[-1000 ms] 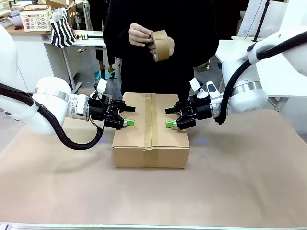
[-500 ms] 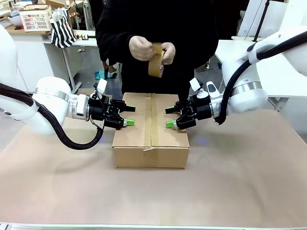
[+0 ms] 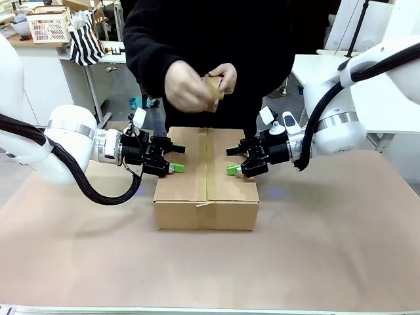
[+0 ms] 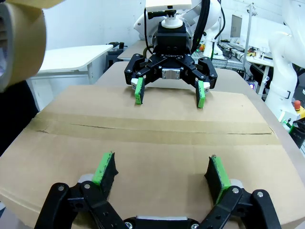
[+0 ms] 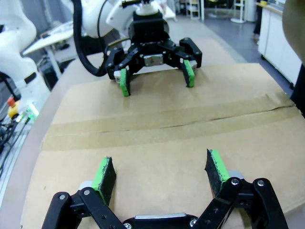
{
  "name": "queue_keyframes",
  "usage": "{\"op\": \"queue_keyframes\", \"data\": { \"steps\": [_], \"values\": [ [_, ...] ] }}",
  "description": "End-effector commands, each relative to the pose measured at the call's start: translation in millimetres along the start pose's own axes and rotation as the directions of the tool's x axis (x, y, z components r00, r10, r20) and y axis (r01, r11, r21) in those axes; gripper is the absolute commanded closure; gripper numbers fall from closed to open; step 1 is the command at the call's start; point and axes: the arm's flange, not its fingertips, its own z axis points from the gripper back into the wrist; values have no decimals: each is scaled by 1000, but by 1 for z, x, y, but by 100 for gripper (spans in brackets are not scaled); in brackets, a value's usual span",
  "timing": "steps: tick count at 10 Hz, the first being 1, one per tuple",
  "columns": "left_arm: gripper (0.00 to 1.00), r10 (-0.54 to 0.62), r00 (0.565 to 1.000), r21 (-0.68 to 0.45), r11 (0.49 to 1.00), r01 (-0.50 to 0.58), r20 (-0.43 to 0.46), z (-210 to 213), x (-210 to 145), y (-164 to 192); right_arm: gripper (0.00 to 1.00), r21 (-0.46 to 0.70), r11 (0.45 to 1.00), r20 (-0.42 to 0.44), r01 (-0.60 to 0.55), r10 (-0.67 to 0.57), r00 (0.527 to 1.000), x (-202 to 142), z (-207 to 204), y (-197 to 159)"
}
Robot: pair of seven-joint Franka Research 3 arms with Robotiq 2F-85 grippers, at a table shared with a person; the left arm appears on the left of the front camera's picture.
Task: Pack the gift set into the box.
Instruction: Press and hold the closed box until the human finishes sealing it.
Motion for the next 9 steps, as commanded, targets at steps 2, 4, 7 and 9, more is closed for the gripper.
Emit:
{"op": "queue_keyframes", "data": {
  "steps": [2, 4, 7, 9],
  "values": [
    [0, 9, 1000, 7, 1000, -9, 1, 0, -3, -1, 0, -10, 1000, -18, 0, 0, 1000, -2, -1, 2],
    [0, 9, 1000, 7, 1000, -9, 1, 0, -3, -1, 0, -10, 1000, -18, 0, 0, 1000, -2, -1, 2],
    [0, 9, 1000, 7, 1000, -9, 1, 0, -3, -1, 0, -10, 1000, -18, 0, 0, 1000, -2, -1, 2],
    [0, 9, 1000, 7, 1000, -9, 1, 0, -3, -1, 0, -10, 1000, -18, 0, 0, 1000, -2, -1, 2]
  ]
}}
